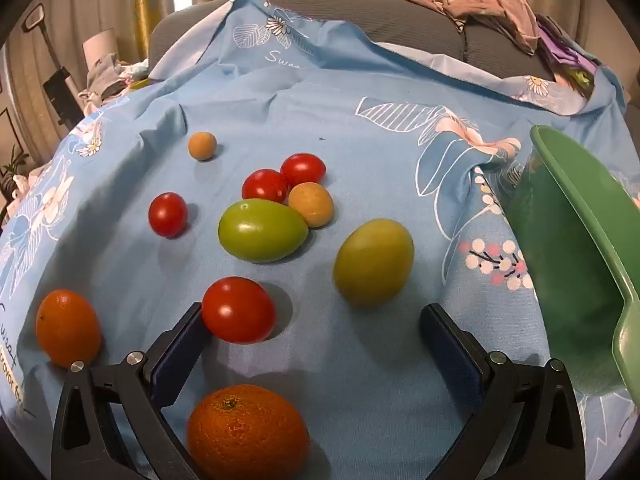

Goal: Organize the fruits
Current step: 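Move both grippers toward the fruits beside the green bowl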

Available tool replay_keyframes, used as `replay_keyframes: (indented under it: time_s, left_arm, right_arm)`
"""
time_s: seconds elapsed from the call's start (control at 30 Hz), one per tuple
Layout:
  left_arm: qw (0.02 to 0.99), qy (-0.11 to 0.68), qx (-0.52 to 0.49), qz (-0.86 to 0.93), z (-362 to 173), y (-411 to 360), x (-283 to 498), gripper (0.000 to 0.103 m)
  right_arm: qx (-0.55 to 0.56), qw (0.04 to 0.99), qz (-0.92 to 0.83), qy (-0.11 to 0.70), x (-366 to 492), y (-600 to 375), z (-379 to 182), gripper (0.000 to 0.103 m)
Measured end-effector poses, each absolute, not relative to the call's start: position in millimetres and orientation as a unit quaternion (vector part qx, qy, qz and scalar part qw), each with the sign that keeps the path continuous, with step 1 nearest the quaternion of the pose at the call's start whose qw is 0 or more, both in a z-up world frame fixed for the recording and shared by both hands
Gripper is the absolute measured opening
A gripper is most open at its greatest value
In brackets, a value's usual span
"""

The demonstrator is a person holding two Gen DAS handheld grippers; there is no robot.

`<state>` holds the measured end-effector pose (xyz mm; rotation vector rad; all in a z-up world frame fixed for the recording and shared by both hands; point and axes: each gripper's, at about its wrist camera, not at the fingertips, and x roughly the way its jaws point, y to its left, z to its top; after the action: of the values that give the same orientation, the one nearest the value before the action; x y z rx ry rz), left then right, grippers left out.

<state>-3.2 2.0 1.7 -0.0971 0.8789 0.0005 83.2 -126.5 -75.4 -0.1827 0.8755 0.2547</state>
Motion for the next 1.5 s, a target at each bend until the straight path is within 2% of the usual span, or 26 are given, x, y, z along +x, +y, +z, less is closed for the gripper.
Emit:
replay_keyframes:
  time_s: [0.2,0.3,0.4,0.73,0.97,1.5]
  left_arm:
    - [0.910,0.408,-0.065,-0.025,10,46,-27,0.102]
    - [0.907,0.420,-0.016,0.030,10,-3,-16,0.102]
    - [0.910,0.413,-0.010,0.033,16,-2,-21,0.102]
    - [0.919,0.393,0.004,0.031,37,-14,-23,0.102]
    - [0.922,0.386,0.011,0.023,53,-23,-23,0.102]
    - [0.929,0.369,0.025,0.016,68,-31,-29,0.102]
  right_arm:
    - [-0.089,0.893,0.122,0.424,83,-126,-76,0.102]
    - [-0.088,0.889,0.122,0.432,85,-125,-74,0.102]
    - [-0.073,0.877,0.125,0.458,85,-127,-65,0.101]
    - [-0.083,0.894,0.141,0.417,43,-152,31,0.101]
    - [-0.087,0.900,0.157,0.397,20,-155,68,0.101]
    - [-0.093,0.907,0.170,0.374,4,-152,79,0.101]
